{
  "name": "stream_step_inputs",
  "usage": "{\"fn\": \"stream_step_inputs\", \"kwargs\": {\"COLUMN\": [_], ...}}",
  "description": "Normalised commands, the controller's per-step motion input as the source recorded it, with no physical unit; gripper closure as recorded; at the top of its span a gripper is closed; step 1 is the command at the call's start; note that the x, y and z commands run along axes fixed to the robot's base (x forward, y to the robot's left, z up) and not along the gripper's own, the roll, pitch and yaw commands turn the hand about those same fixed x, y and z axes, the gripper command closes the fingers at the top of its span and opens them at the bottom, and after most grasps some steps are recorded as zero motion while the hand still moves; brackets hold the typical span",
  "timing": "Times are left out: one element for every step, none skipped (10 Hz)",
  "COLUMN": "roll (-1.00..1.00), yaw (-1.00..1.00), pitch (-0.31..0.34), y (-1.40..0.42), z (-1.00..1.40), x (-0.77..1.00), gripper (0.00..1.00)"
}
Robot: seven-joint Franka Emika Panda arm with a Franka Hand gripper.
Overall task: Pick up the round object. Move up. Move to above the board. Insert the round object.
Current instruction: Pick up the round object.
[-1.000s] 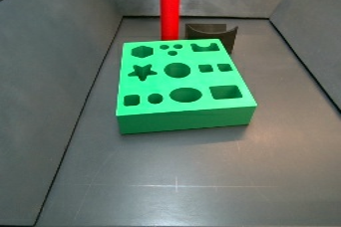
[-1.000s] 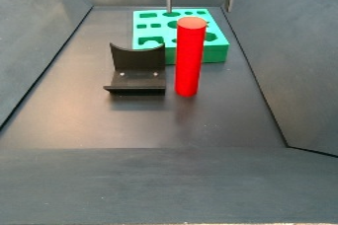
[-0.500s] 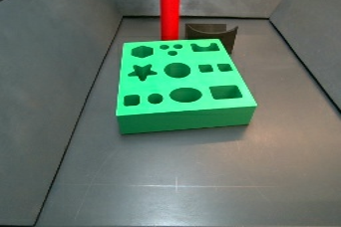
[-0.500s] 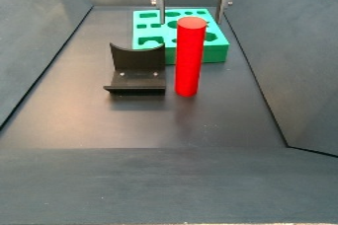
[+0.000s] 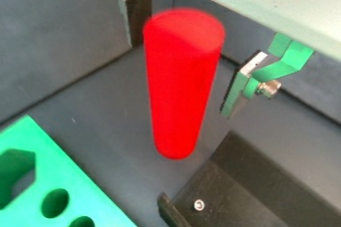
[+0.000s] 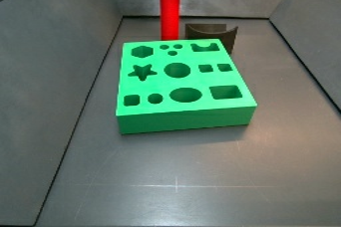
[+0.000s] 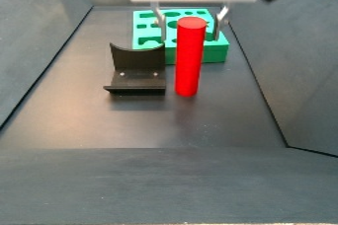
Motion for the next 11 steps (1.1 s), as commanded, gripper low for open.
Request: {"fn": "stream_step_inputs", "kwargs": {"roll": [-0.1,-0.02,0.0,0.0,0.0,0.0,0.0,0.0,0.0,0.0,0.0], "yaw": [0.0,0.0,0.0,0.0,0.0,0.0,0.0,0.0,0.0,0.0,0.0], "pitch": [0.0,0.0,0.0,0.0,0.0,0.0,0.0,0.0,0.0,0.0,0.0], "y": [0.0,0.0,0.0,0.0,0.0,0.0,0.0,0.0,0.0,0.0,0.0], "z": [-0.07,0.0,0.0,0.0,0.0,0.0,0.0,0.0,0.0,0.0,0.0], "x": [0.0,0.0,0.0,0.0,0.0,0.0,0.0,0.0,0.0,0.0,0.0], "gripper": [0.0,0.0,0.0,1.0,1.0,1.0,1.0,1.0,1.0,1.0,1.0]}}
